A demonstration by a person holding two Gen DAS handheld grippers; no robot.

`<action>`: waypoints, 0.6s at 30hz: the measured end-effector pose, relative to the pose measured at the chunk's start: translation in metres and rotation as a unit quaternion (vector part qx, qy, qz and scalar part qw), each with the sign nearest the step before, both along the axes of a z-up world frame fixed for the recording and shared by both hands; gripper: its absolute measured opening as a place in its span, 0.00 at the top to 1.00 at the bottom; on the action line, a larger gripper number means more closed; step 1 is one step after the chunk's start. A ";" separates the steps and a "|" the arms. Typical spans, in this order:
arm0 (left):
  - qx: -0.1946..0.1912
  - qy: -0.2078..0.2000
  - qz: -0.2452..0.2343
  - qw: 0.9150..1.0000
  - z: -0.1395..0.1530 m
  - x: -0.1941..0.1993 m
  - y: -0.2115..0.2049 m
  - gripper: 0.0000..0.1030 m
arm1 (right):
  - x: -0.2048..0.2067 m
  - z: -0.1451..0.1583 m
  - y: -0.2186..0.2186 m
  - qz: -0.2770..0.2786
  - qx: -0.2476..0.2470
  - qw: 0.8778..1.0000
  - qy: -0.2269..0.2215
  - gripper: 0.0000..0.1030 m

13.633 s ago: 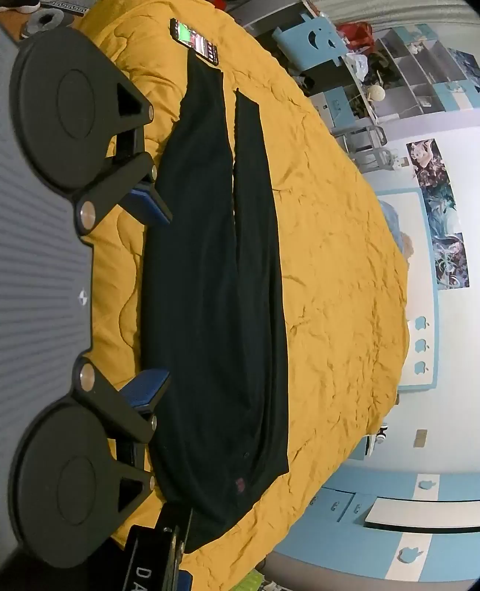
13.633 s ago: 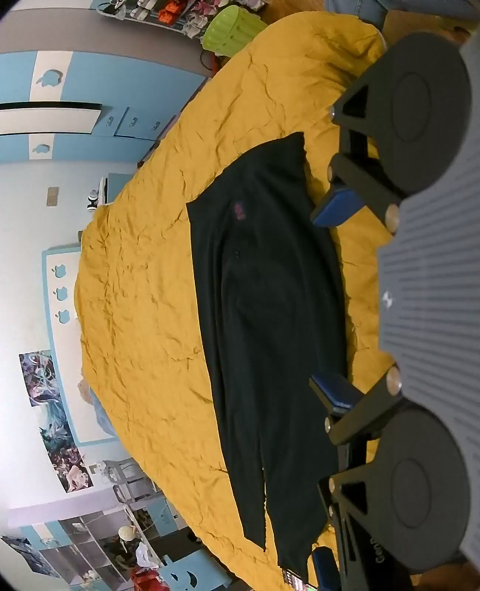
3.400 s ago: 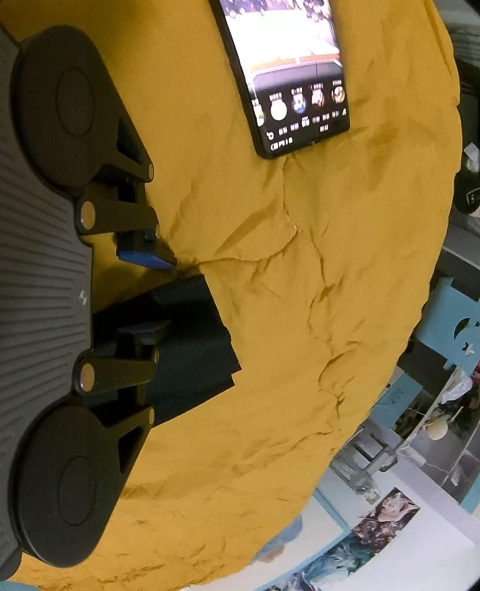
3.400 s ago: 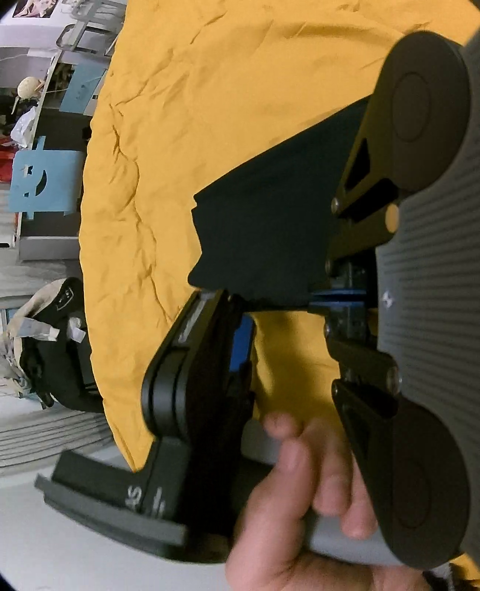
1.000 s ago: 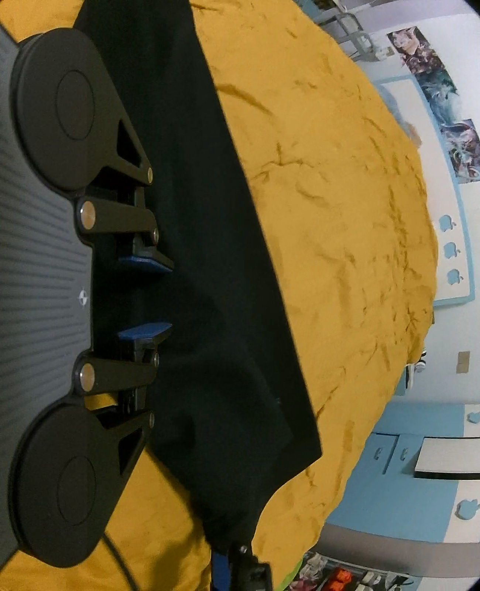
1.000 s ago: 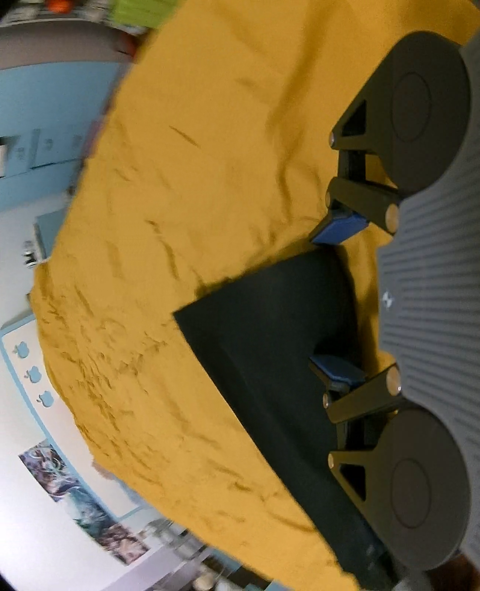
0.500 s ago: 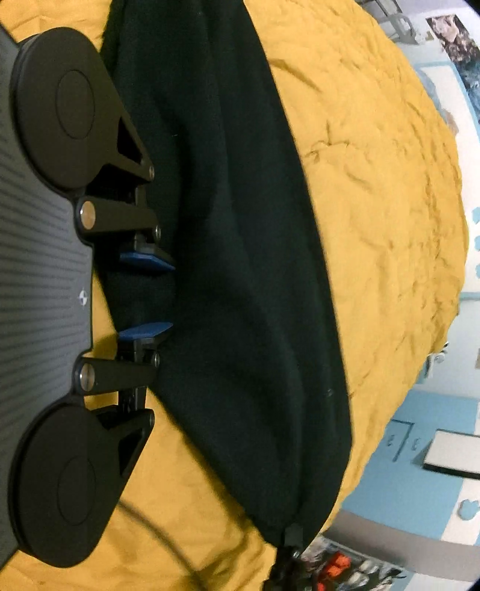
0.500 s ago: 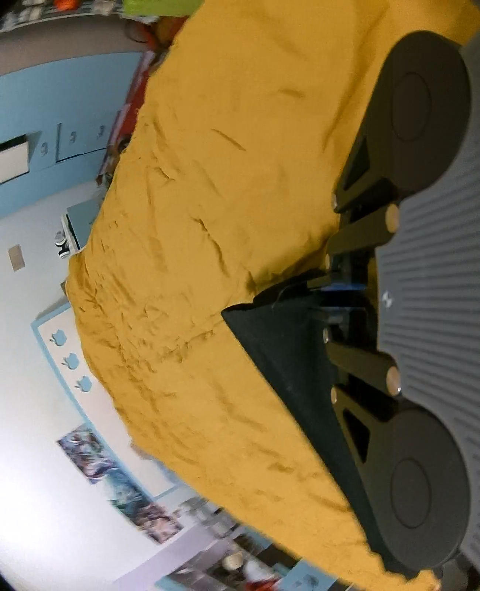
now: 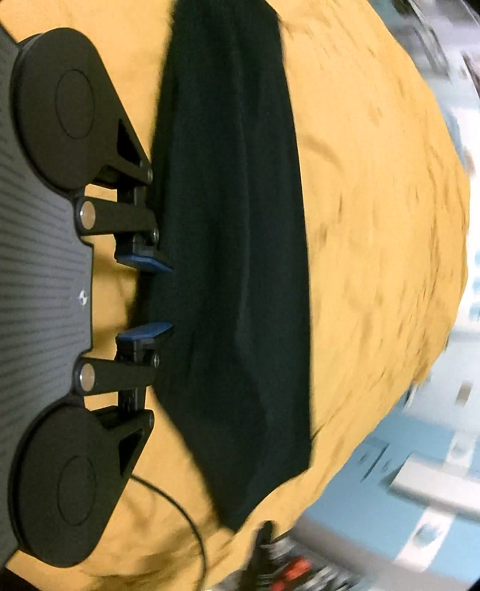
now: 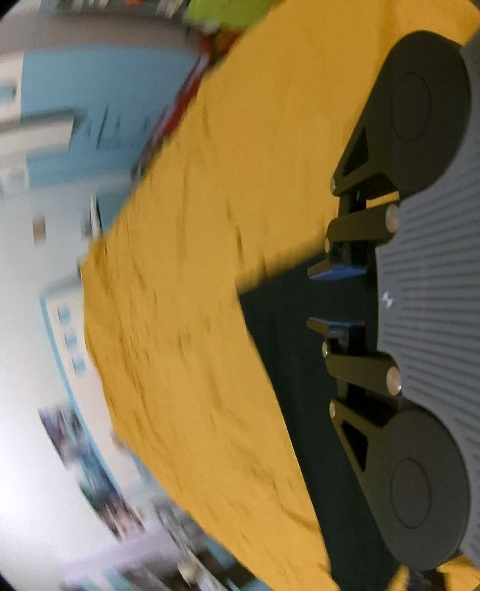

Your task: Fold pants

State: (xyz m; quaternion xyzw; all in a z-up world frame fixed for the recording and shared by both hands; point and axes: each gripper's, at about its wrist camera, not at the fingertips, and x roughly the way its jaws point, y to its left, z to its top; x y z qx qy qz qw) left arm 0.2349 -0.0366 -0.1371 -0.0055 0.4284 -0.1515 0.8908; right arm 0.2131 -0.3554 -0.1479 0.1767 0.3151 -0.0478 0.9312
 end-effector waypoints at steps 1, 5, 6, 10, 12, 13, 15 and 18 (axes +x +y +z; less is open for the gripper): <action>-0.009 0.003 0.020 1.000 0.002 0.002 0.014 0.62 | 0.007 0.000 0.015 0.023 -0.002 1.000 0.001 0.82; -0.041 0.011 0.099 0.994 0.010 0.003 0.076 0.59 | 0.031 -0.004 0.089 0.133 -0.007 0.991 -0.014 0.82; -0.043 0.009 0.113 0.993 0.011 0.002 0.087 0.59 | 0.037 -0.007 0.109 0.162 -0.009 0.987 -0.014 0.82; -0.054 -0.002 0.173 0.983 0.018 -0.002 0.136 0.56 | 0.052 -0.019 0.175 0.256 -0.005 0.967 -0.009 0.83; -0.066 -0.006 0.208 0.976 0.021 -0.004 0.167 0.55 | 0.052 -0.030 0.196 0.282 -0.015 0.959 0.008 0.82; -0.072 -0.008 0.227 0.971 0.022 -0.005 0.185 0.53 | 0.051 -0.037 0.203 0.296 -0.021 0.955 0.026 0.82; -0.086 -0.009 0.256 0.963 0.021 -0.004 0.215 0.51 | 0.046 -0.055 0.212 0.325 -0.039 0.941 0.083 0.82; -0.106 -0.008 0.295 0.950 0.017 -0.005 0.261 0.51 | 0.036 -0.049 0.215 0.355 -0.063 0.926 0.112 0.82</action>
